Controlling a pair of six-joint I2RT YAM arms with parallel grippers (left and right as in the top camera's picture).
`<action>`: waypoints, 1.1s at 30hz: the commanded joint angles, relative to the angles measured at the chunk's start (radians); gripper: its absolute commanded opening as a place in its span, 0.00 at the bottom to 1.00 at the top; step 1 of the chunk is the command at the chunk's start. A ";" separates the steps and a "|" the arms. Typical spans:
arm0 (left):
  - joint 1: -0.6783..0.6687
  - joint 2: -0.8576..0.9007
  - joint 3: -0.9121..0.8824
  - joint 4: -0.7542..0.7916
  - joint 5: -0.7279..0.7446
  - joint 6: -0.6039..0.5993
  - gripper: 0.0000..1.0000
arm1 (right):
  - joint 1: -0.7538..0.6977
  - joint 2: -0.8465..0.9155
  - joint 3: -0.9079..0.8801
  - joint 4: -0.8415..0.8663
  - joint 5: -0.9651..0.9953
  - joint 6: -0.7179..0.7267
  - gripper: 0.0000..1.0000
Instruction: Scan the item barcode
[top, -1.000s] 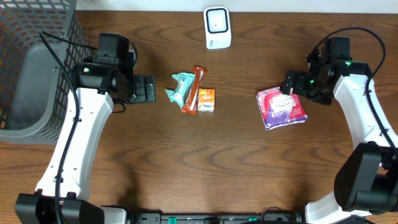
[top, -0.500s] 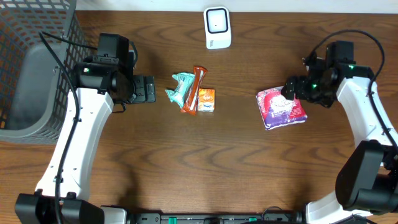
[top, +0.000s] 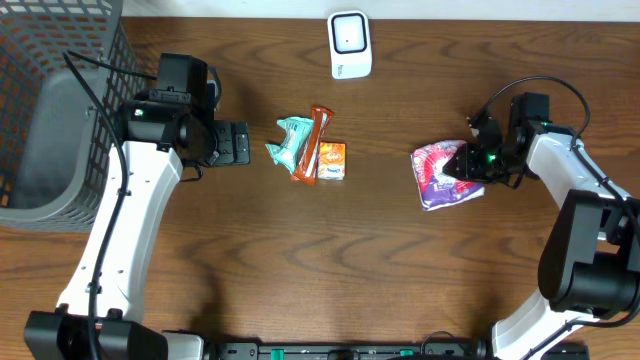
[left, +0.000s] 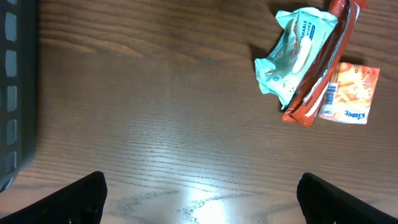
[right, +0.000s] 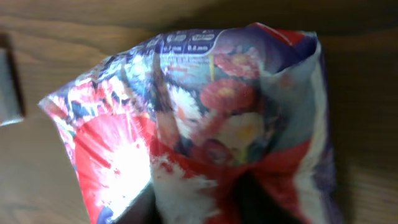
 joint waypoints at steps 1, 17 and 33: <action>0.001 0.004 -0.003 -0.003 -0.016 -0.008 0.98 | 0.005 0.059 -0.040 -0.020 -0.162 -0.002 0.14; 0.001 0.004 -0.003 -0.003 -0.016 -0.008 0.98 | 0.004 0.058 -0.040 0.166 -0.462 0.390 0.09; 0.001 0.004 -0.003 -0.003 -0.016 -0.008 0.98 | 0.014 -0.135 0.058 0.000 -0.105 0.305 0.69</action>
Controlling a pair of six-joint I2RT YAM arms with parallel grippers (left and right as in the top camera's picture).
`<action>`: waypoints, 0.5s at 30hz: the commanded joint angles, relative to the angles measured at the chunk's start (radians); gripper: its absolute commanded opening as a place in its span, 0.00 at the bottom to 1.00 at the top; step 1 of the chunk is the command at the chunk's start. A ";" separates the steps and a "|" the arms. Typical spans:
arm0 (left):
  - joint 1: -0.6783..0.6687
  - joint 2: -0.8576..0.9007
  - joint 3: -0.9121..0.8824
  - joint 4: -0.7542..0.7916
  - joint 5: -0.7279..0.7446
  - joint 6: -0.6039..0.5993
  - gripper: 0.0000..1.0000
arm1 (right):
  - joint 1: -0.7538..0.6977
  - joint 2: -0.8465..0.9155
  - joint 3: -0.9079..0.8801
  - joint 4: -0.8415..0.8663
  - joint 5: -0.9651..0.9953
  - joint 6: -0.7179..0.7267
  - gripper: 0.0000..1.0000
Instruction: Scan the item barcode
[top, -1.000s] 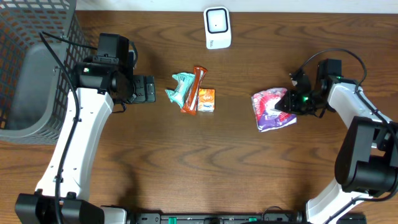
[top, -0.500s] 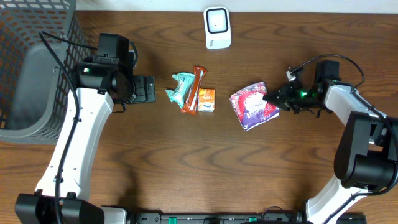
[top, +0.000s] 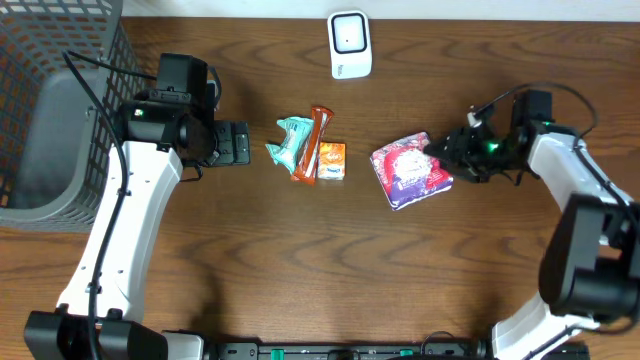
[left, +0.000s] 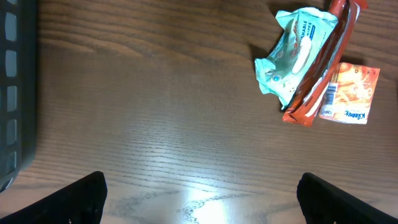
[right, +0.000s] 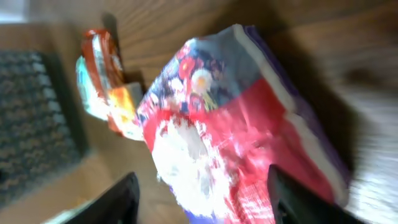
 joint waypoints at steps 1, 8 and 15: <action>0.001 0.004 -0.003 -0.003 -0.016 -0.008 0.98 | 0.019 -0.112 0.047 -0.024 0.230 -0.063 0.78; 0.001 0.004 -0.003 -0.003 -0.016 -0.008 0.98 | 0.064 -0.152 0.044 0.008 0.330 -0.247 0.99; 0.001 0.004 -0.003 -0.003 -0.016 -0.008 0.98 | 0.101 -0.030 0.043 0.026 0.329 -0.288 0.99</action>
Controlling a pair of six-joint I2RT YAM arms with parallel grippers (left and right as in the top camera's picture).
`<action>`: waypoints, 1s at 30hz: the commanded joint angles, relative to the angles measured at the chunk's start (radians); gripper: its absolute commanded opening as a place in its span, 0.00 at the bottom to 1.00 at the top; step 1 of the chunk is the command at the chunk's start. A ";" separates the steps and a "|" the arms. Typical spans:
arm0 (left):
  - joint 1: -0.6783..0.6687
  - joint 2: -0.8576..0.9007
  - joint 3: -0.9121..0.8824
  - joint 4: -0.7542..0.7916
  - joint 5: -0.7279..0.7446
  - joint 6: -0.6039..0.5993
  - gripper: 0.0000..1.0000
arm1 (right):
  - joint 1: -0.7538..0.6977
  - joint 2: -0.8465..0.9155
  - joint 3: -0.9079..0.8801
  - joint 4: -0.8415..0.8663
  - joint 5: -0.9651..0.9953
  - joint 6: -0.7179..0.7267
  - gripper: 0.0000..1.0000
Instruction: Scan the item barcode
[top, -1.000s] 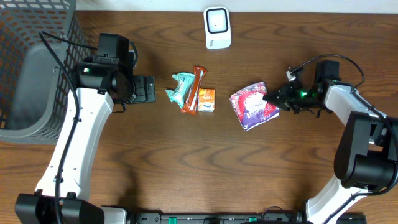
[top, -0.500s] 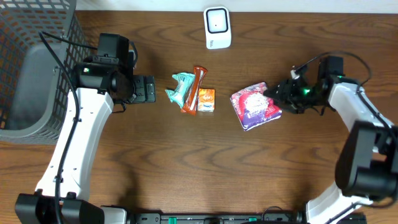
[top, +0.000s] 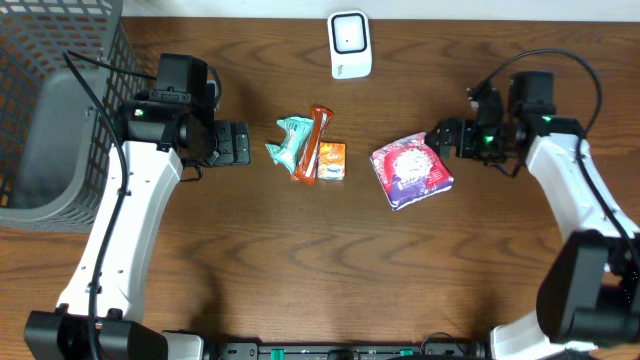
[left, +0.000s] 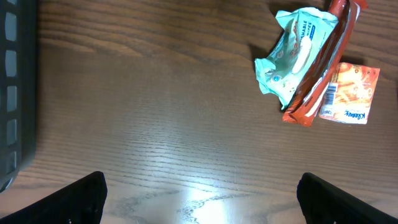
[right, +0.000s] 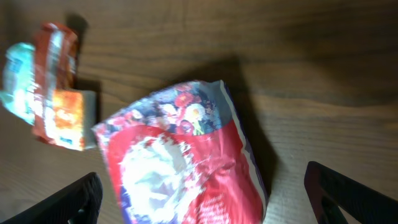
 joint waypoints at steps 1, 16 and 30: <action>0.001 0.004 -0.003 -0.003 -0.016 -0.008 0.98 | 0.018 0.095 0.003 0.012 0.021 -0.051 0.99; 0.001 0.004 -0.003 -0.003 -0.016 -0.008 0.98 | 0.018 0.392 0.003 -0.037 -0.254 -0.127 0.01; 0.001 0.004 -0.003 -0.003 -0.016 -0.008 0.98 | 0.044 0.198 0.042 0.415 -0.372 0.513 0.01</action>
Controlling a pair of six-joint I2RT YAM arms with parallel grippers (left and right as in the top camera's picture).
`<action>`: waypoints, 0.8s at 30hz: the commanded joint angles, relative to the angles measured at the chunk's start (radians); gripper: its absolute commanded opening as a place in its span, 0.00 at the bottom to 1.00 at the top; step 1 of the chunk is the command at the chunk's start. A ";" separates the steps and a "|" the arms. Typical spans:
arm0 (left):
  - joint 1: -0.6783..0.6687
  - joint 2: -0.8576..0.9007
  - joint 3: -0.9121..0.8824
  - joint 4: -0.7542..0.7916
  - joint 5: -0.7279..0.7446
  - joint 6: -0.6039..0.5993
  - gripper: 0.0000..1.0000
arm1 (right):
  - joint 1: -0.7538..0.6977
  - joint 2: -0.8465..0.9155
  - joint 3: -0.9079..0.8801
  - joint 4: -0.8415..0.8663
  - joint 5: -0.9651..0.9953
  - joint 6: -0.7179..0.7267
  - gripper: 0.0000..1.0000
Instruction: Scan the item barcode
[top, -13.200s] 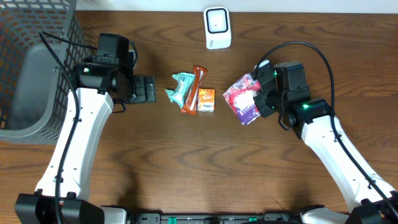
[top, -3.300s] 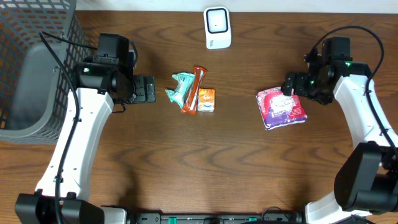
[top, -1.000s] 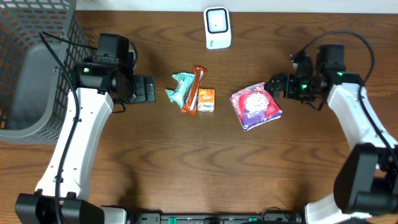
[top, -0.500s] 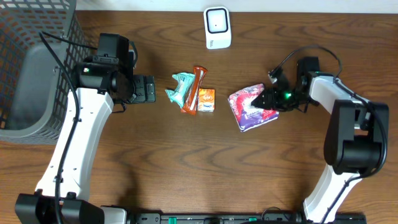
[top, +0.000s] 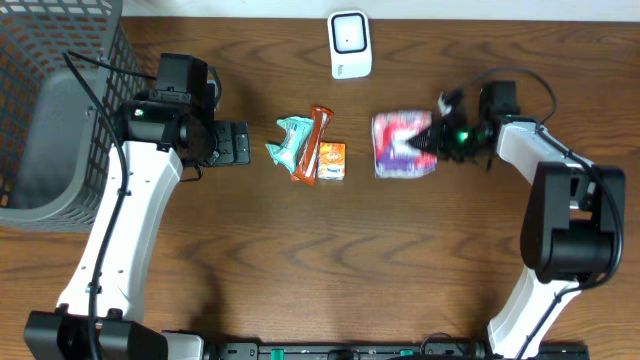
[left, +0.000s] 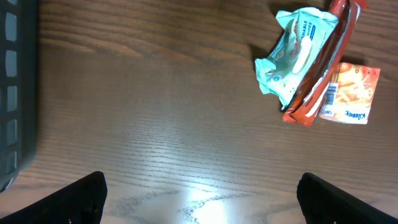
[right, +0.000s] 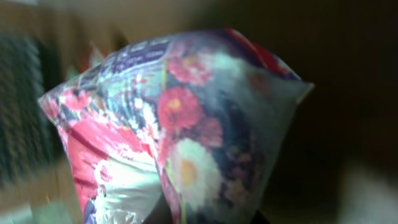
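Observation:
A floral red and purple packet (top: 400, 145) is below and to the right of the white scanner (top: 350, 45), which stands at the back edge. My right gripper (top: 437, 140) is shut on the packet's right end. In the right wrist view the packet (right: 174, 137) fills the frame, blurred, and hides the fingers. My left gripper (top: 238, 143) hangs open over bare wood left of the small pile. Its fingertips (left: 81, 199) show at the bottom corners of the left wrist view with nothing between them.
A small pile lies mid-table: a teal packet (top: 290, 140), an orange-brown bar (top: 312, 140) and an orange box (top: 333, 160) with its barcode showing (left: 331, 96). A grey wire basket (top: 50, 120) fills the far left.
My right gripper was open and apart from the packet, to its right. Now it is shut on the packet, which sits a little higher in the overhead view, closer to the scanner. The left arm is unchanged.
My right gripper first held the floral packet at the right side of the table. Then the packet lay further left with the jaws open around it. Then the open gripper stood back from it. Now it grips the packet again, nearer the scanner.

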 joint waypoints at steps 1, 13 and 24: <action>0.001 0.004 -0.003 -0.003 -0.016 -0.008 0.98 | 0.041 -0.095 0.016 0.191 0.000 0.320 0.01; 0.001 0.004 -0.003 -0.003 -0.016 -0.008 0.98 | 0.288 -0.084 0.017 0.706 0.613 0.717 0.01; 0.001 0.004 -0.003 -0.003 -0.016 -0.008 0.98 | 0.338 0.228 0.389 0.790 0.731 0.823 0.01</action>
